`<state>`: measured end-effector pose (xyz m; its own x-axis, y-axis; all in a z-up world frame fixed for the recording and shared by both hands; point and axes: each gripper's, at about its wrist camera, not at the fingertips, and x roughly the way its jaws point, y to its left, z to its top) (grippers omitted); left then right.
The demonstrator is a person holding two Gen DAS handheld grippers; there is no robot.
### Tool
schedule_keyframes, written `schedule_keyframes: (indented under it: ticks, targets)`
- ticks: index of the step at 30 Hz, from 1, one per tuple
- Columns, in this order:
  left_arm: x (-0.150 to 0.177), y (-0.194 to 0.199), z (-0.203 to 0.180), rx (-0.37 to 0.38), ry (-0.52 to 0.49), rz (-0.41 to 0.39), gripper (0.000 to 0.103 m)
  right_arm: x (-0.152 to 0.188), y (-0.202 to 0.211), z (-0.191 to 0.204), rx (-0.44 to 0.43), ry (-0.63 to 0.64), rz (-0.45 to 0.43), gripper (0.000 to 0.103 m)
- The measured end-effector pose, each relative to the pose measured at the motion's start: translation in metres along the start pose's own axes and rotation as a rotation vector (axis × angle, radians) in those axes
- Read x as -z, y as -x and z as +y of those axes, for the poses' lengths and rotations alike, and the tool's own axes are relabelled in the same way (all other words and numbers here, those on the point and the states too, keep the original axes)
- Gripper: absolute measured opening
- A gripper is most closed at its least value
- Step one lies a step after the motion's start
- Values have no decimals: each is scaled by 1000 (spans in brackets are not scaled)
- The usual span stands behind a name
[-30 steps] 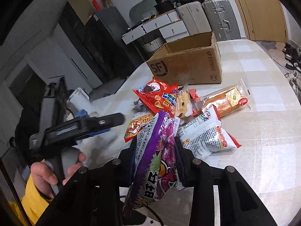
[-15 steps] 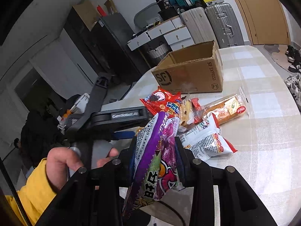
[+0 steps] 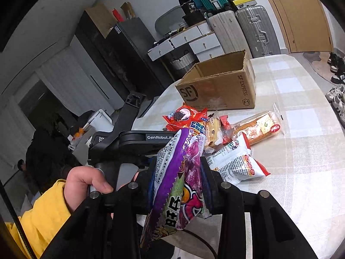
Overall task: Organize snacks
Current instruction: 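Lift the purple bag with the right gripper while the left gripper lifts the noodle bag toward the box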
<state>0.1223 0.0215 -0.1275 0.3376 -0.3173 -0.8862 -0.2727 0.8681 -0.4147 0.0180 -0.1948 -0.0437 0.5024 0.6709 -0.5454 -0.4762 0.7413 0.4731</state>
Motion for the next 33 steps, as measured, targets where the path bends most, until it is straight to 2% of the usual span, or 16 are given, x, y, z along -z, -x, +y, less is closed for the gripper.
schedule_keyframes:
  ticks: [5, 10, 11, 23, 28, 33]
  targets:
    - [7, 6, 9, 67, -24, -4, 57, 1, 0, -1, 5, 1, 2, 36]
    - [15, 14, 18, 79, -48, -14, 53, 2, 0, -2, 16, -11, 2, 36]
    - [15, 14, 19, 79, -46, -14, 44, 2, 0, -2, 18, -13, 1, 36]
    - [18, 32, 57, 121, -39, -29, 42, 3, -7, -6, 47, -26, 16, 36]
    - [24, 54, 76, 148, -38, -75, 42, 4, -7, 0, 52, -2, -2, 36]
    - [45, 92, 74, 113, -144, -179, 42, 4, -11, 1, 41, -5, -4, 36]
